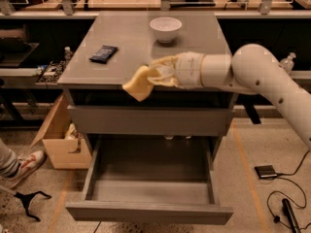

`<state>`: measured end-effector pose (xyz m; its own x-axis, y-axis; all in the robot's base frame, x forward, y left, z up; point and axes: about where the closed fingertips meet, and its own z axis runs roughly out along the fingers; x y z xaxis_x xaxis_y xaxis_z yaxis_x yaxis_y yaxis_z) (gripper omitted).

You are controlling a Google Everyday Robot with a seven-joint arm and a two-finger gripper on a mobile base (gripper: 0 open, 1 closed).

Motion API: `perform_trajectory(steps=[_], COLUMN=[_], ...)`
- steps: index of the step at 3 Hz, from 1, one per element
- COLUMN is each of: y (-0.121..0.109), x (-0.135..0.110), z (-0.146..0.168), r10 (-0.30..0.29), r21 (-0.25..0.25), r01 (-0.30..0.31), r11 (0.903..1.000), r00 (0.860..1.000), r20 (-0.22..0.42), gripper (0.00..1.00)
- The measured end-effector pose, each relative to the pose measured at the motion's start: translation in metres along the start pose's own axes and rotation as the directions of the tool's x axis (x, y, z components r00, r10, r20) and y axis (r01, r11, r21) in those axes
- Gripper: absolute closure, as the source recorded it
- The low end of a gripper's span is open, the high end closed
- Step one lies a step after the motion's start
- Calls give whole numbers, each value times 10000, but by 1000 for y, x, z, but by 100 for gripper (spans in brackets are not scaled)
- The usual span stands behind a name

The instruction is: Pick sponge from middle drawer and place on counter

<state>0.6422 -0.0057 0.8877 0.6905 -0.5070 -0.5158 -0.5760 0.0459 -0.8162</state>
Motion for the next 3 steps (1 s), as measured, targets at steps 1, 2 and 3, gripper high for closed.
perform_trajectory(steps=[1, 2, 3], y=[-27, -28, -47], x=[-10, -10, -10], z=[2, 5, 15], r10=[-708, -699, -1175], r21=[203, 241, 186], r01=[717, 707, 1177], r11=[9972, 9972, 9929], r00=[9967, 9971, 9930], r20=[-402, -312, -80], gripper=[100, 100, 100])
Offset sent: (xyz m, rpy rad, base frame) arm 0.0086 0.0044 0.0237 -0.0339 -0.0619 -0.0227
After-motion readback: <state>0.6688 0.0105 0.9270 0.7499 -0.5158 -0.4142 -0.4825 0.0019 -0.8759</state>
